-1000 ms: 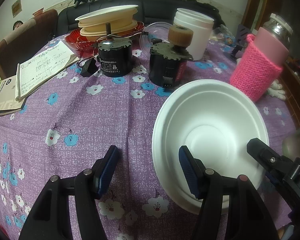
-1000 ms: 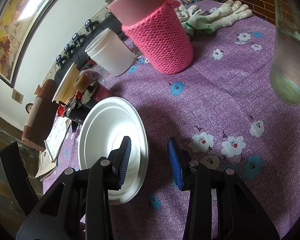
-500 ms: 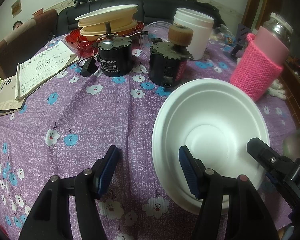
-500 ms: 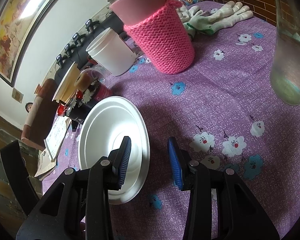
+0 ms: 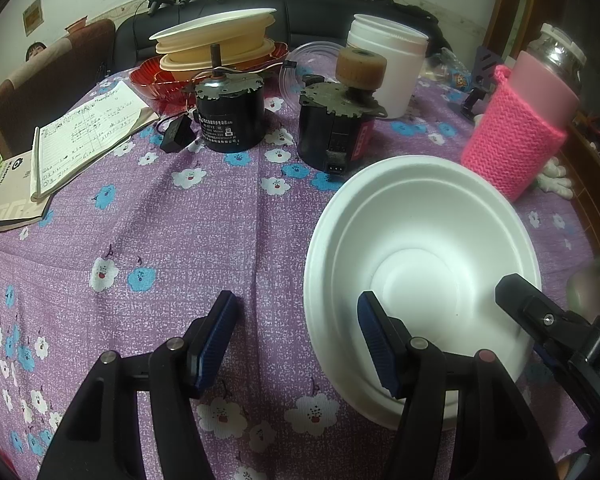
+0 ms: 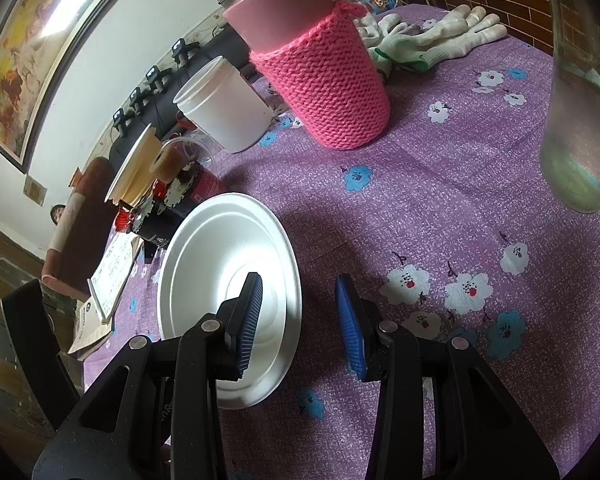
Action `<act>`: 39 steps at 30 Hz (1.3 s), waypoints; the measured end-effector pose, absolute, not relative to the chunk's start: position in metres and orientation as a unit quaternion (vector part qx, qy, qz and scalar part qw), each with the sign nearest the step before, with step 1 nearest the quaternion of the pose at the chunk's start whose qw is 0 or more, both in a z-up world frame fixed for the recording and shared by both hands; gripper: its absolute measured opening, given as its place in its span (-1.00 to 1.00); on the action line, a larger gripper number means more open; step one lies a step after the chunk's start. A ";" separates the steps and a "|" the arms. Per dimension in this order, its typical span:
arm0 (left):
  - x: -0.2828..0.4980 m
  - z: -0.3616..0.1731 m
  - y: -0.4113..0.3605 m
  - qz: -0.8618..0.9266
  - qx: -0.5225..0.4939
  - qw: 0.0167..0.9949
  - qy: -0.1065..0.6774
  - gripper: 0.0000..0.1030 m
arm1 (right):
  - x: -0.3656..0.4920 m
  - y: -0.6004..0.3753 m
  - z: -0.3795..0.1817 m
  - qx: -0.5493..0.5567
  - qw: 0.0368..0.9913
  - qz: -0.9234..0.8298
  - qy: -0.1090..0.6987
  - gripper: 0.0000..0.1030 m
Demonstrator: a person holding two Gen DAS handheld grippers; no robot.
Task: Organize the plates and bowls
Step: 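Position both open grippers around the rim of the small white foam bowl, then close both grippers on the rim of the small white foam bowl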
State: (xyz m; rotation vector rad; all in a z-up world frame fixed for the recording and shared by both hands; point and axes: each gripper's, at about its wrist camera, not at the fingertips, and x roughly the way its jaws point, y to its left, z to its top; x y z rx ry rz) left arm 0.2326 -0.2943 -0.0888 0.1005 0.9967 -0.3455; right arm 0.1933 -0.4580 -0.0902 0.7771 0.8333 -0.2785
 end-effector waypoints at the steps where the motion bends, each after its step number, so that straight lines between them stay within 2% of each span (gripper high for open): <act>1: 0.233 -0.089 -0.295 -0.165 0.047 0.863 0.475 0.22 | 0.193 -0.458 -0.090 0.367 0.833 -0.131 0.393 -0.27; 39: 0.232 -0.092 -0.293 -0.165 0.053 0.865 0.471 0.21 | 0.197 -0.457 -0.093 0.360 0.835 -0.128 0.397 -0.30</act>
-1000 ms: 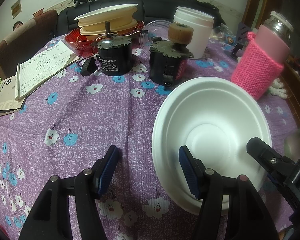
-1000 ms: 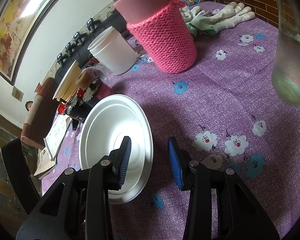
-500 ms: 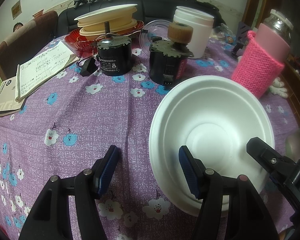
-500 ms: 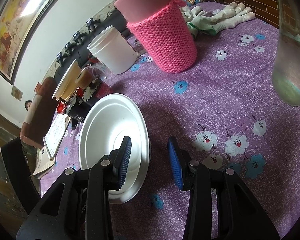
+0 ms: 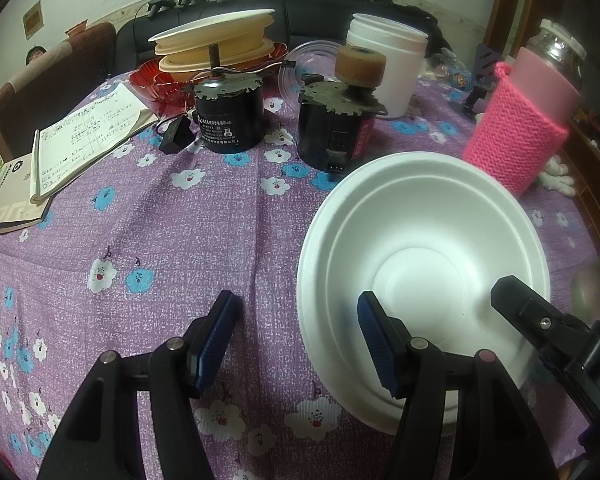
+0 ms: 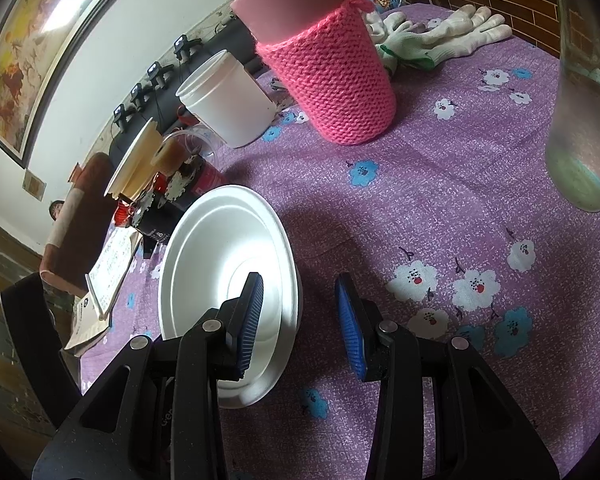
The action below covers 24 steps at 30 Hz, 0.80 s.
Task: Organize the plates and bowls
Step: 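Close both grippers on the rim of the small white foam bowl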
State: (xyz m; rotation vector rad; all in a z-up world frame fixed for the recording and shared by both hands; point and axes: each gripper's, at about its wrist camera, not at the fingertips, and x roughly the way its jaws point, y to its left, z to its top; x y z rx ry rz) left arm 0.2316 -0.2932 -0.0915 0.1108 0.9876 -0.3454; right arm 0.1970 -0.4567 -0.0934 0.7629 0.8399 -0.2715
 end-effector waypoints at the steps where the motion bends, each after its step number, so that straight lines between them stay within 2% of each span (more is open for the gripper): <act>1: 0.231 -0.091 -0.294 -0.165 0.053 0.865 0.471 0.21 | 0.197 -0.458 -0.094 0.360 0.835 -0.128 0.396 -0.30; 8: 0.232 -0.091 -0.294 -0.165 0.052 0.865 0.471 0.19 | 0.200 -0.455 -0.094 0.352 0.837 -0.127 0.399 -0.60; 10: 0.233 -0.090 -0.293 -0.165 0.052 0.865 0.470 0.14 | 0.200 -0.454 -0.094 0.347 0.839 -0.127 0.398 -0.61; 11: 0.233 -0.090 -0.293 -0.166 0.051 0.865 0.470 0.13 | 0.200 -0.453 -0.093 0.346 0.840 -0.126 0.398 -0.70; 17: 0.234 -0.088 -0.295 -0.172 0.048 0.865 0.469 -0.05 | 0.202 -0.449 -0.093 0.339 0.843 -0.122 0.399 -0.71; 22: 0.232 -0.088 -0.298 -0.187 0.045 0.862 0.469 -0.30 | 0.203 -0.446 -0.094 0.332 0.844 -0.120 0.403 -0.74; 24: 0.232 -0.088 -0.298 -0.189 0.044 0.861 0.469 -0.31 | 0.203 -0.446 -0.094 0.330 0.844 -0.123 0.404 -0.74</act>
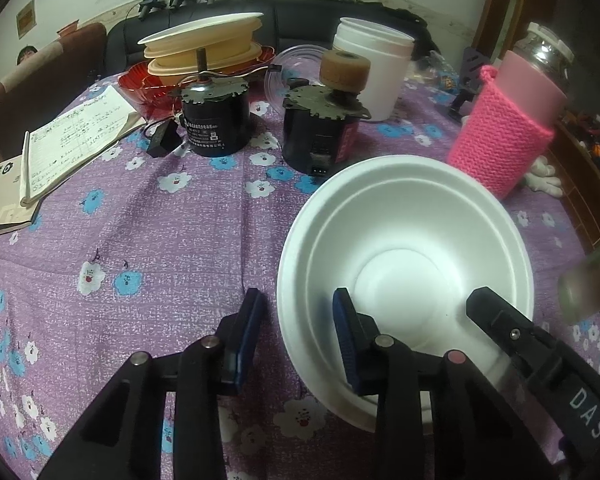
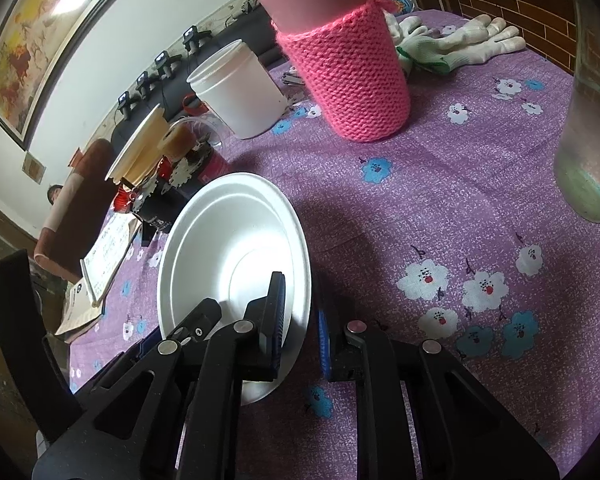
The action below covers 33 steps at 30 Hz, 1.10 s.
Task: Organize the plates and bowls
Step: 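Close both grippers on the rim of the small white foam bowl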
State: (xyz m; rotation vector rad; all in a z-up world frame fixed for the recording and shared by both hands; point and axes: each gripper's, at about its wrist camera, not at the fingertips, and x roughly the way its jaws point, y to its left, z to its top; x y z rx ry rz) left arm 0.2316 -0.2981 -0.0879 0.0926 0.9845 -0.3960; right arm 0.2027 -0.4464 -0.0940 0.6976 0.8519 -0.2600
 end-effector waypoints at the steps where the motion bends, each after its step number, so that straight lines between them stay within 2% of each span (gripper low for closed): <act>1: 0.232 -0.088 -0.298 -0.190 0.043 0.861 0.469 -0.32 | 0.202 -0.447 -0.094 0.332 0.843 -0.123 0.404 -0.74; 5: 0.229 -0.087 -0.298 -0.196 0.039 0.861 0.468 -0.40 | 0.201 -0.452 -0.100 0.353 0.833 -0.121 0.409 -0.73; 7: 0.229 -0.087 -0.299 -0.200 0.039 0.859 0.469 -0.50 | 0.199 -0.454 -0.101 0.360 0.830 -0.118 0.409 -0.73; 13: 0.228 -0.087 -0.300 -0.205 0.039 0.859 0.468 -0.60 | 0.195 -0.453 -0.099 0.371 0.832 -0.111 0.397 -0.73; 33: 0.229 -0.086 -0.300 -0.207 0.037 0.857 0.471 -0.64 | 0.197 -0.449 -0.097 0.365 0.831 -0.111 0.404 -0.74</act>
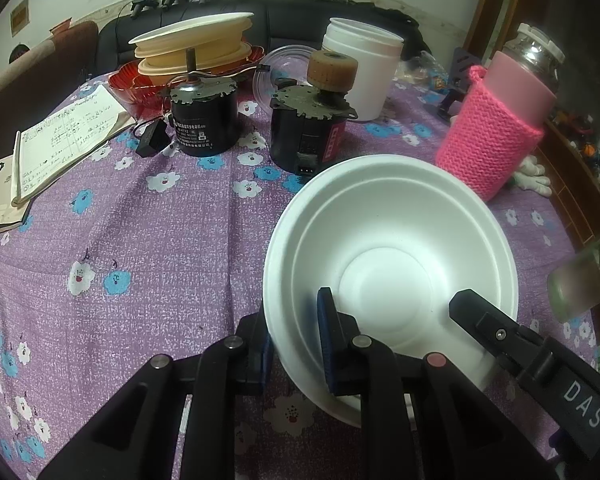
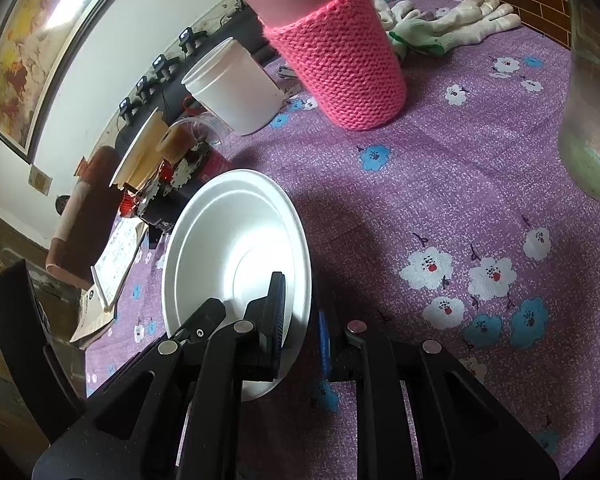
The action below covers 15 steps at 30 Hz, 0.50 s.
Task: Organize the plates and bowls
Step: 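Close both grippers on the rim of the small white foam bowl, then lift the white foam bowl with both grippers and carry it toward the red stack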
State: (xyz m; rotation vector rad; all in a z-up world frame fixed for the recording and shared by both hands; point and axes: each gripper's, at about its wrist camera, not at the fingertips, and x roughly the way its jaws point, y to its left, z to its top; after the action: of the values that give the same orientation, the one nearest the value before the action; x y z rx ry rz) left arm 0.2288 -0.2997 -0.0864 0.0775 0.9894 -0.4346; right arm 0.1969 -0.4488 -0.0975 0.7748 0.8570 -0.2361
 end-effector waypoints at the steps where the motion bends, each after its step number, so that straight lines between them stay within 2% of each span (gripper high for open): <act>1: 0.229 -0.086 -0.300 -0.207 0.036 0.857 0.471 -0.64 | 0.197 -0.449 -0.097 0.366 0.831 -0.111 0.404 -0.74; 15: 0.229 -0.086 -0.298 -0.207 0.035 0.856 0.472 -0.64 | 0.196 -0.450 -0.096 0.365 0.833 -0.115 0.399 -0.74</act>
State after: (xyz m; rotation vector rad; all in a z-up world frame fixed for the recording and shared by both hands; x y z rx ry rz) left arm 0.2290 -0.2983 -0.0864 0.0740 0.9922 -0.4355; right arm 0.1958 -0.4495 -0.0963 0.7741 0.8467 -0.2444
